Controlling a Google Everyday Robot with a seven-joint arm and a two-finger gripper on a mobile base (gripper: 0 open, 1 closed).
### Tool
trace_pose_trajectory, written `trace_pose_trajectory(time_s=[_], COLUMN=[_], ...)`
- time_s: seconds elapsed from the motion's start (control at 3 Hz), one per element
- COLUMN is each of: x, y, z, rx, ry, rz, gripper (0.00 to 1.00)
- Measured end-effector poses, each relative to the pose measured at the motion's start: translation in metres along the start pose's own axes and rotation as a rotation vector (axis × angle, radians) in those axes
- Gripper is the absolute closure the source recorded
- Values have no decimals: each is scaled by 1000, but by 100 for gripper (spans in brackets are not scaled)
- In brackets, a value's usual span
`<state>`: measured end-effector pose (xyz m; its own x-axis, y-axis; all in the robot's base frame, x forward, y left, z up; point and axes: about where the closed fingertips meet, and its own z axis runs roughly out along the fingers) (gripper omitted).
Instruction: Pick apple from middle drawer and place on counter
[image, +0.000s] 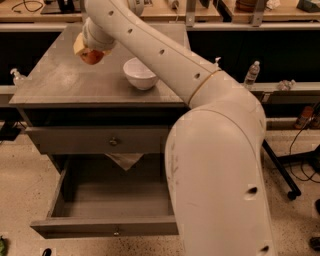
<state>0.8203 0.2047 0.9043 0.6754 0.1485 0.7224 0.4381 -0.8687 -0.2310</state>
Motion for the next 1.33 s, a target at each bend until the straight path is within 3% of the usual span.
trace_pose_trajectory(time_s=[0.33,1.0,1.33], x=[2,-10,-14], y=[2,-11,-15], z=[21,53,61], rx=[-14,14,30], ry=[31,18,13], rz=[-19,-61,-56], gripper=[100,100,82])
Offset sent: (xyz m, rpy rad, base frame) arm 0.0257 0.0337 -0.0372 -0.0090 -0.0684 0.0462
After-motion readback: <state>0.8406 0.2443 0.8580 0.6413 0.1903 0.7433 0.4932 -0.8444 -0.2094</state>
